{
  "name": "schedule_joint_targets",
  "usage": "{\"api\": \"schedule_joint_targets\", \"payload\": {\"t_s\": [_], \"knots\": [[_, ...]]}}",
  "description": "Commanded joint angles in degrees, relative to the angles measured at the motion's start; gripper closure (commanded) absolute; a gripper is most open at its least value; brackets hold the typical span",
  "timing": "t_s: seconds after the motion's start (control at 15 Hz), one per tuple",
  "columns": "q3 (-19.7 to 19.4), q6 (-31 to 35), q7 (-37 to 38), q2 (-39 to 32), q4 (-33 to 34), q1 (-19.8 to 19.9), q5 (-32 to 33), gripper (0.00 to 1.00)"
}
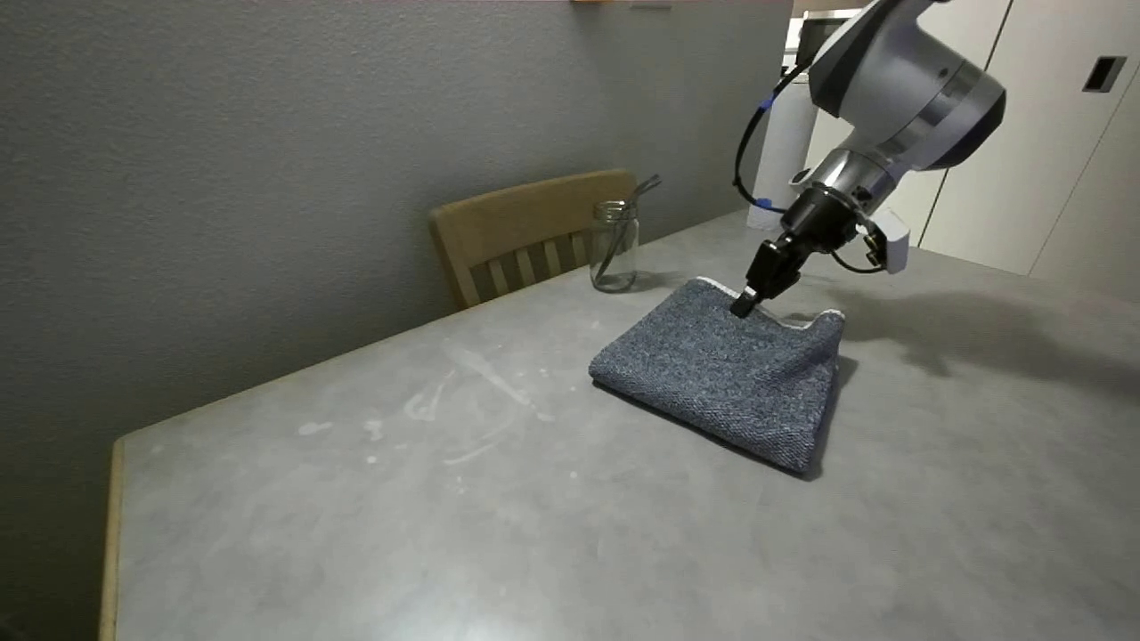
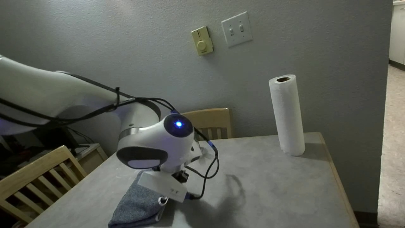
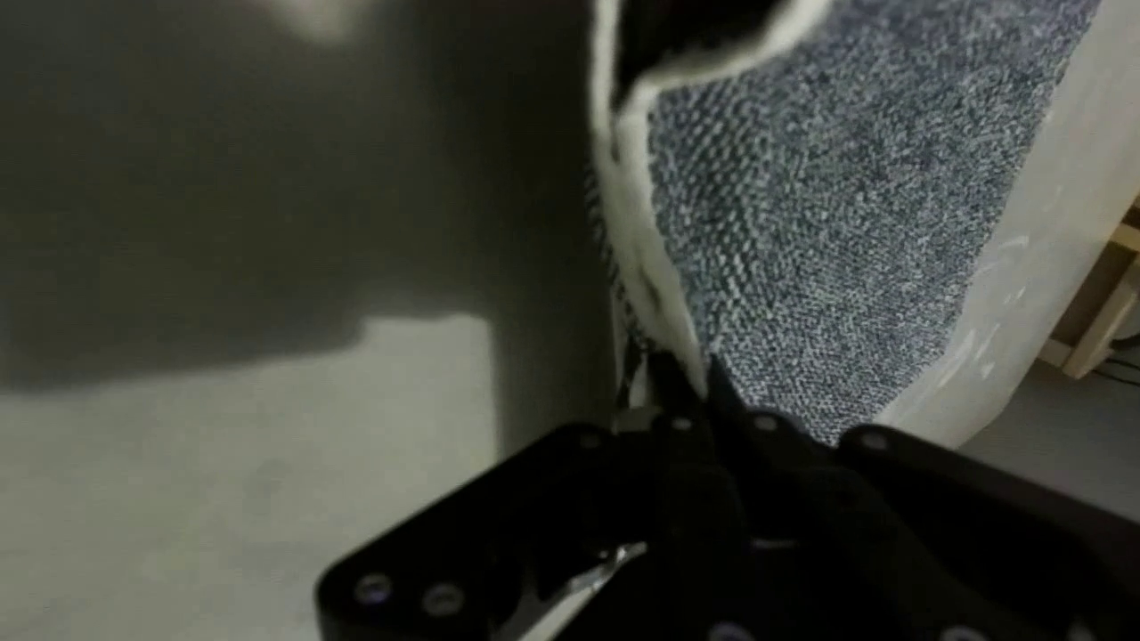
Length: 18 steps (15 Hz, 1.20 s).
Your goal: Unfold the towel on the table
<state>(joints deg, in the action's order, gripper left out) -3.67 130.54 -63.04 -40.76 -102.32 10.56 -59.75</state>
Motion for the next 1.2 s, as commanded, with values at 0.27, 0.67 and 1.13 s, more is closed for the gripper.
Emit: {"api": "schedule_joint_targets", "payload": {"t_s": [0.27, 0.67, 1.13], "knots": [[-0.3, 8.3, 23.0, 16.3, -13.0, -4.4, 14.5, 0.99], [4.5, 6.1, 30.8, 19.3, -11.0, -5.3, 24.9, 0.99], [10.7, 5.9, 46.6, 11.1, -0.2, -10.5, 34.6, 0.99]]}}
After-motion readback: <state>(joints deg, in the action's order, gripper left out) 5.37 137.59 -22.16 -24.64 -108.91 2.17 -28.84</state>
